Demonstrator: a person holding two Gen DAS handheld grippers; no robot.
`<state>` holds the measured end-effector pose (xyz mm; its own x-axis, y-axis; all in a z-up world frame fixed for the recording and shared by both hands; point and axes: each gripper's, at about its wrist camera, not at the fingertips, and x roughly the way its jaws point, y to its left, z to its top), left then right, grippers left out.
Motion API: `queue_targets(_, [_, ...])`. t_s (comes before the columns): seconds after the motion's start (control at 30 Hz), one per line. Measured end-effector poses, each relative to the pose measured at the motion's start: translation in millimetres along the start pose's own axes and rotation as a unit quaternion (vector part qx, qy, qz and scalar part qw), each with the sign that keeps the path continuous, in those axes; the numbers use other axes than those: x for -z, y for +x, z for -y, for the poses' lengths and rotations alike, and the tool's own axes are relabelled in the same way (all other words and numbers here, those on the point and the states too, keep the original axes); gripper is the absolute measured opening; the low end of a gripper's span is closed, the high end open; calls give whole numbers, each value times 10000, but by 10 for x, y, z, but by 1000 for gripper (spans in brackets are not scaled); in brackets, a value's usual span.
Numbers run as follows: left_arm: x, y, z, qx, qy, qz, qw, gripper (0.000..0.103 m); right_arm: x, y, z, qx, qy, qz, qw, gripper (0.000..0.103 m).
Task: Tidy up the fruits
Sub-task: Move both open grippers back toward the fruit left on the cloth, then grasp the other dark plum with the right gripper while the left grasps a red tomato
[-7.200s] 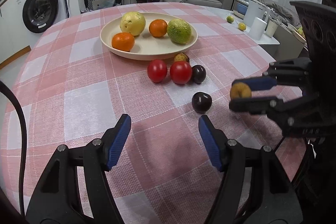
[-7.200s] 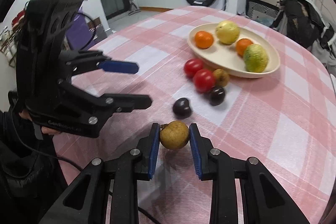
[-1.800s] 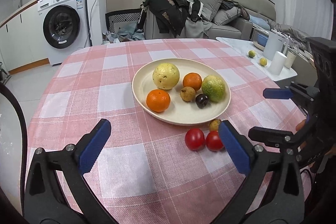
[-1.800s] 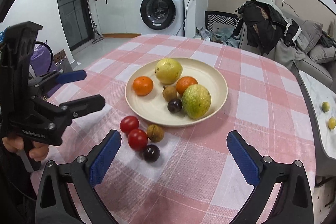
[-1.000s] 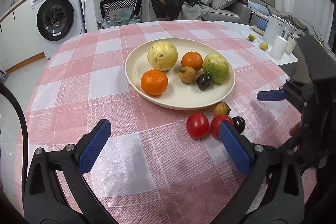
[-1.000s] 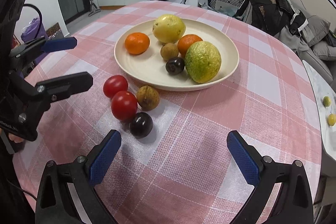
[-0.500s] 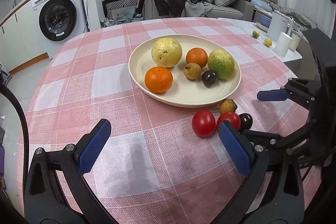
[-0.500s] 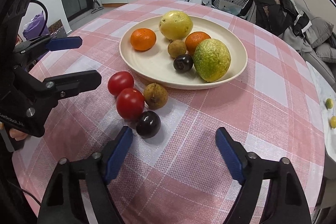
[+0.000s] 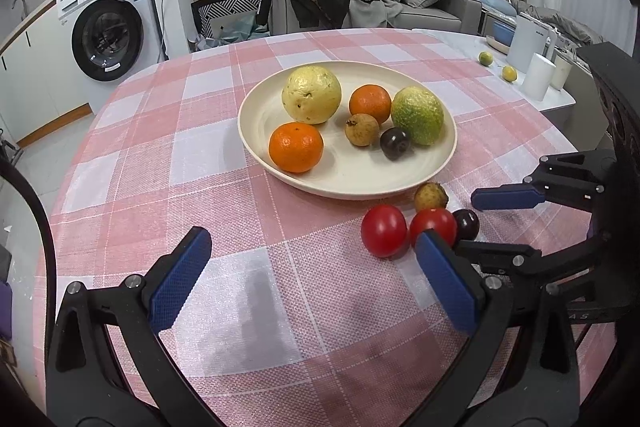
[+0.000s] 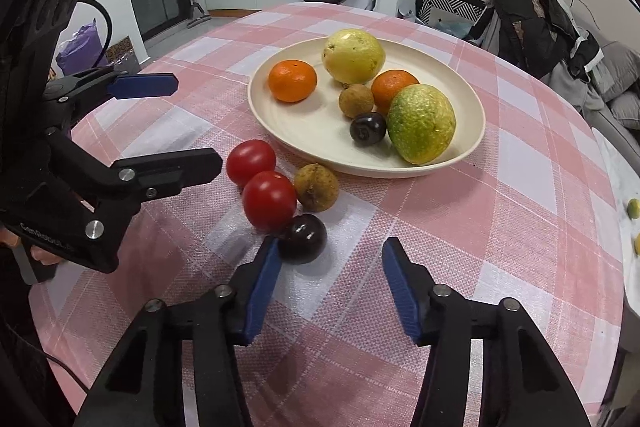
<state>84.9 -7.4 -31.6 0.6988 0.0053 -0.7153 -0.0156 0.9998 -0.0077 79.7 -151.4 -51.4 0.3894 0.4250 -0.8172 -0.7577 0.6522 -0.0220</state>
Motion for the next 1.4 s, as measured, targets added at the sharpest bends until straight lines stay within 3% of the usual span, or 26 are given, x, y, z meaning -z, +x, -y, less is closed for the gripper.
queue_targets(0.33, [19, 54, -10, -4, -25, -76, 10000, 102, 9, -18, -70, -230, -102, 61, 9997, 32])
queue_targets(1.03, [41, 143, -1, -10, -26, -206, 9998, 102, -4, -72, -85, -360, -151, 204, 9990, 25])
queue_targets(1.4, [25, 309, 50, -88, 202, -578, 9981, 102, -36, -222, 84, -143, 60, 395, 9991, 24])
